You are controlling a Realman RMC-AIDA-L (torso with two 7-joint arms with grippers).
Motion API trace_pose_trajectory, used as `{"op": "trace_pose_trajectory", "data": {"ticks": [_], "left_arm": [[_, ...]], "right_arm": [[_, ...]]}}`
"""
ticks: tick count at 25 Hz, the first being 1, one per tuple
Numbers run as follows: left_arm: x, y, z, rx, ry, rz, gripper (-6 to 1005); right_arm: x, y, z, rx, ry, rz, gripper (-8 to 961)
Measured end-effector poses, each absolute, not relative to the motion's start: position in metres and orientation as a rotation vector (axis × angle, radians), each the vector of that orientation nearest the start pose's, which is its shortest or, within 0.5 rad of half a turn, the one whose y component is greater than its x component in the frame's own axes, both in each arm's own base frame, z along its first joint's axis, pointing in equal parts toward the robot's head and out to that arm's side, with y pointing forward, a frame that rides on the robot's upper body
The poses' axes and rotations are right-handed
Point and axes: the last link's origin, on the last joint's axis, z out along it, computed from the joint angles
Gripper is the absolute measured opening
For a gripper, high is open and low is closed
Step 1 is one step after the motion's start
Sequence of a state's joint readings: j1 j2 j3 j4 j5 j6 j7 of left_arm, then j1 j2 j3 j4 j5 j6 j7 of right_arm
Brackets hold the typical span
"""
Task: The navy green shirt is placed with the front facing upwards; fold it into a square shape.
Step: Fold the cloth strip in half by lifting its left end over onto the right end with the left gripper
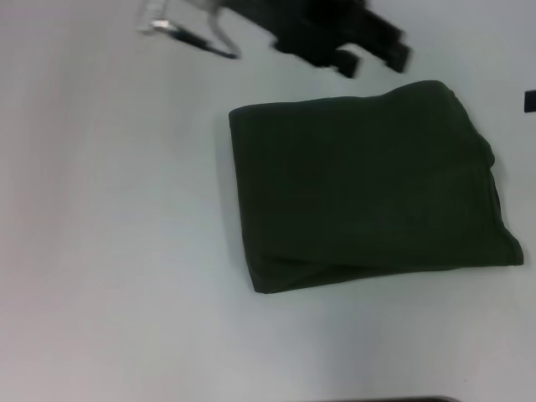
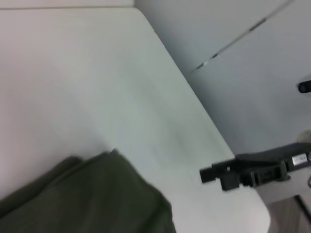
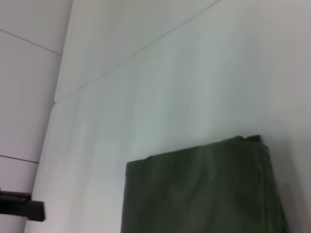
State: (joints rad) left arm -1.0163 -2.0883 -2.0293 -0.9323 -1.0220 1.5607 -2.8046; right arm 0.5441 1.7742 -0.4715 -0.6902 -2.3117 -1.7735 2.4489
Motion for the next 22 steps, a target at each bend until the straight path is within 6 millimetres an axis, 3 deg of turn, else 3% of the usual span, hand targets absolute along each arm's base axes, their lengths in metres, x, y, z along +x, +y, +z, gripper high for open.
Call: {"op": "trace_pose_trajectory", "data": {"ticks": [4,10,18,22], "left_arm": [[-0.085,0.384,0.009,-2.791,-1.601,-0.197,670],[-0.136,0.364,0.031,-2.763,-1.691,-0.141,668],[-0.165,0.345,0.041,-2.766,-1.757,-0.144,665],[-0.172,0.343,0.043,-2.752,-1.765,-0.183,664]], "right_arm": [[0.315,0.333,0.138,-2.166,1.977,0.472,647],[0.303,0.340,0.137,-2.193,2.017,0.407,646],[0.290,0.356,0.153,-2.127,1.999,0.286,646],[0.295,0.367,0.157,-2.053,1.948,0.264,646]]}}
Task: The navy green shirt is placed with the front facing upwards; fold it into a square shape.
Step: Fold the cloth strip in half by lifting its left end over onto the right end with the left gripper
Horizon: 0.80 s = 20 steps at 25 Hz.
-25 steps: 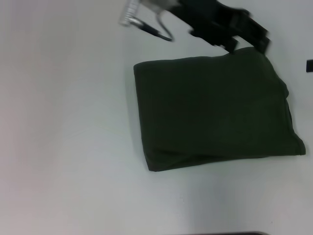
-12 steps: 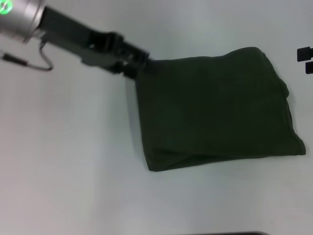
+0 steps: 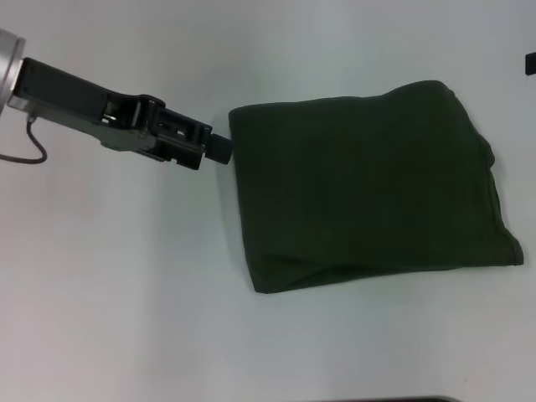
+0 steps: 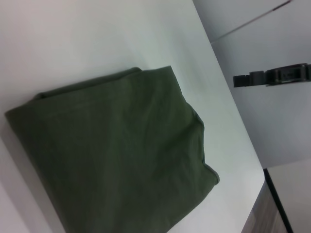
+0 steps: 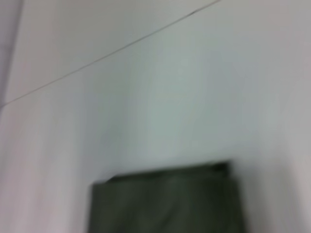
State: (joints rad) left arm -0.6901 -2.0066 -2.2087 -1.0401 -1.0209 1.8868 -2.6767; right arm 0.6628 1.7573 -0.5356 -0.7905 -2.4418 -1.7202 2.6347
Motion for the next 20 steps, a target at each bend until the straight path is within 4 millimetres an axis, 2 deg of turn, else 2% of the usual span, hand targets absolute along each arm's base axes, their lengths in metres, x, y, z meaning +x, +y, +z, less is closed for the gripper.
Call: {"op": "trace_pose_trajectory", "data": {"ticks": [4,9,14,20], "left_arm": [[-0.177,0.343,0.048,-2.729,-1.782,-0.244,663],[-0.180,0.344,0.050,-2.701,-1.802,-0.296,663],[-0.176,0.346,0.049,-2.702,-1.800,-0.327,664],[-0.171,0.349,0.045,-2.701,-1.788,-0.351,664]], "right_arm": [[0.301,0.375,0.146,-2.012,1.922,0.225,646],[0.300,0.380,0.119,-2.021,1.898,0.219,645],[0.302,0.382,0.093,-2.031,1.885,0.211,645],[0.311,0.381,0.075,-2.001,1.900,0.220,645]]}}
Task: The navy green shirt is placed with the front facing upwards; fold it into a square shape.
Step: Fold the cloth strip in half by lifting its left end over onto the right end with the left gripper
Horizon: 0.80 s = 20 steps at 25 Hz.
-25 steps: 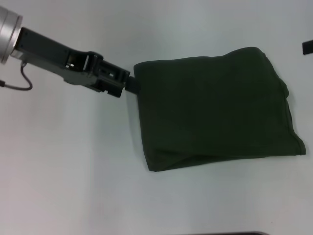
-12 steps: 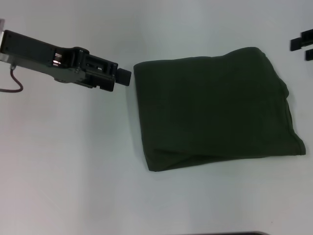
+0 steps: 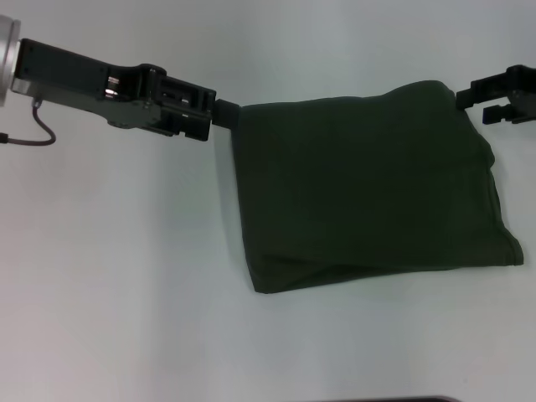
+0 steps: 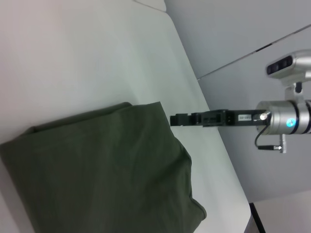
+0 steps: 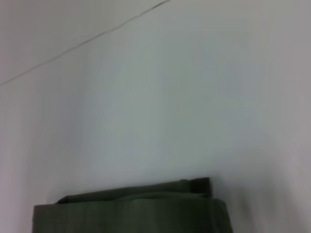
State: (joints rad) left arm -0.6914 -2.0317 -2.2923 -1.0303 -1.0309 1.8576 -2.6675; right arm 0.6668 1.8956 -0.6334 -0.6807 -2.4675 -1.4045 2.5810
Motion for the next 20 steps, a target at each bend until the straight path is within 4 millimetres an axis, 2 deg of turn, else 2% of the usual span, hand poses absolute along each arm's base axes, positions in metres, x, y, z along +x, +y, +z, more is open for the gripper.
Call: {"op": "trace_pose_trajectory", "data": {"ticks": [5,16,20], "left_arm": [[-0.1704,0.3513,0.0427,-2.690,-1.796,-0.363,663],[-0.1696,0.3539,0.0391,-2.689,-1.799,-0.374,664],[-0.1678,0.3552,0.0390,-2.693,-1.790,-0.375,663]], "right_arm": [[0.3138,0.3822,0.0676,-1.987,1.899,0.246,645],[0.3074,0.3849,0.0629,-1.998,1.912,0.309,644],[0.3077,0.3846,0.0630,-1.998,1.915,0.299,566]]}}
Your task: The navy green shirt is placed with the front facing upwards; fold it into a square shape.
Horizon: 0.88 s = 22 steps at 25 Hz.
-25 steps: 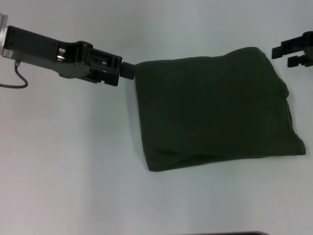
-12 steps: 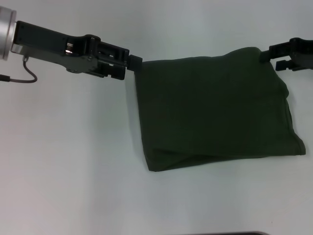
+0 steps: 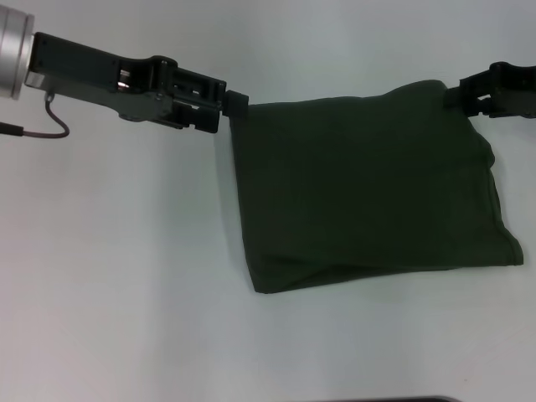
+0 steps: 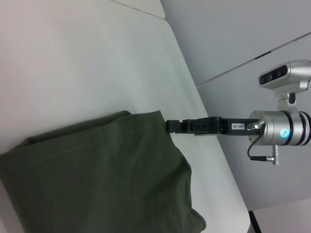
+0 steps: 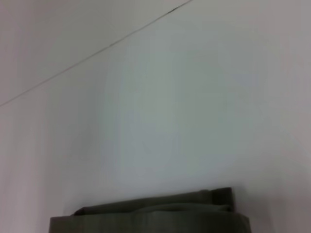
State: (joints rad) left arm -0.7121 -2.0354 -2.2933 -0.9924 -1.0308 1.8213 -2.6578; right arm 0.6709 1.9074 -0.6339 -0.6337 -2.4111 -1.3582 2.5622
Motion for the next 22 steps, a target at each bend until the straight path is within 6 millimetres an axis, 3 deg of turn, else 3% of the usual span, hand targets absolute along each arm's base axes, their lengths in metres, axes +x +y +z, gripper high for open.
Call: {"op": "trace_pose_trajectory", "data": {"ticks": [7,15,22], "left_arm": [[-0.1658,0.3567,0.0371,-2.694,-1.781,-0.381,663],[-0.1653,0.3566,0.0364,-2.698,-1.777,-0.386,664],[-0.1666,0.3560,0.0348,-2.700,-1.788,-0.384,664]], "right_arm": [[0.3101,0.3847,0.0657,-1.985,1.914,0.299,429],[0.3096,0.3868,0.0669,-1.977,1.896,0.320,92],[0.3093,0.3868,0.0690,-1.983,1.900,0.304,76]]}}
